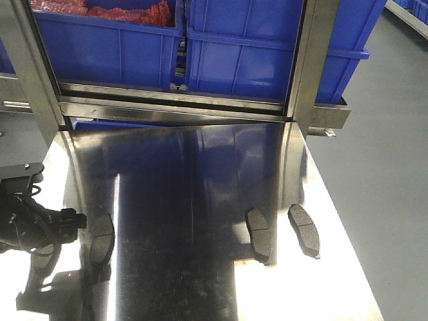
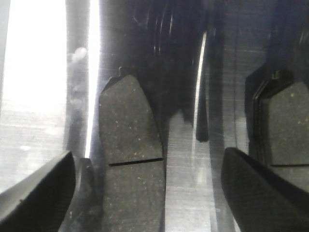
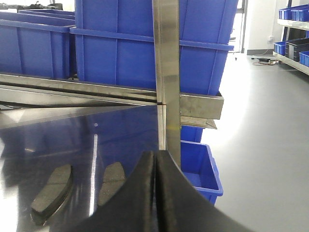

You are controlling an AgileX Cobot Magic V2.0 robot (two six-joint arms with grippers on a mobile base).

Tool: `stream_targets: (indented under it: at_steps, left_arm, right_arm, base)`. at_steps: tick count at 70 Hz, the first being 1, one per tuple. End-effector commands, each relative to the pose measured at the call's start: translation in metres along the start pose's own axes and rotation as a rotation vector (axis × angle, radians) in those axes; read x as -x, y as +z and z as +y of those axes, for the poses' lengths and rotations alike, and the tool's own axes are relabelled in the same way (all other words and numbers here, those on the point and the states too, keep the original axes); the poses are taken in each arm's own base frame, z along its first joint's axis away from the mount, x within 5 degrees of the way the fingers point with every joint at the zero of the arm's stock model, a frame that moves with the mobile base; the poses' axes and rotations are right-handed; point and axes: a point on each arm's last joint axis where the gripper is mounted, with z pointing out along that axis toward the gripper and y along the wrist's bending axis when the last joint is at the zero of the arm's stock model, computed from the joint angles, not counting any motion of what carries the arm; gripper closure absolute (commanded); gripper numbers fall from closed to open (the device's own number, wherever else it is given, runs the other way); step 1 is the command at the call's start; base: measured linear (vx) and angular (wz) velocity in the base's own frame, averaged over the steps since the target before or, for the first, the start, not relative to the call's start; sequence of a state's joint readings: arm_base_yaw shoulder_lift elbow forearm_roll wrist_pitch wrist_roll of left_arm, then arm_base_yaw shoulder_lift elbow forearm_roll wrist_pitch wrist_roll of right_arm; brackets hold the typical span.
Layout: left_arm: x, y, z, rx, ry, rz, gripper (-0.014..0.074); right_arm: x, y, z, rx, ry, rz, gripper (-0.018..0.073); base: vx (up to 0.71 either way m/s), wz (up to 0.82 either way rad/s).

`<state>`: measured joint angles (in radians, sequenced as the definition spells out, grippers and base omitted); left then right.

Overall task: Move and align brake pads A on conveyor
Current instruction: 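Lower the left gripper onto the brake pad nearest it and close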

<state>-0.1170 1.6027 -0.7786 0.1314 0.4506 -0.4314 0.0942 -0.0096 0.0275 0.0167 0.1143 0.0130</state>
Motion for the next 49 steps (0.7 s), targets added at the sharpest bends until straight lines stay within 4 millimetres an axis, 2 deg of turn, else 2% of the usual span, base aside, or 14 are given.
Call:
stream_targets:
  at_steps: [1,49]
  left_arm:
    - [0.013,-0.013,-0.006,-0.034,-0.003,-0.088,0.0021]
    - [0.011,-0.003,-0.006,-0.027,0.000,-0.061,0.0022]
  right_arm:
    - [0.000,0.000,0.000,-0.004,-0.009,-0.070,0.0568]
    - [0.000,0.000,0.000,-0.004,-0.009,-0.070,0.0568]
  base:
    - [0.00,0.00]
    - [0.00,0.00]
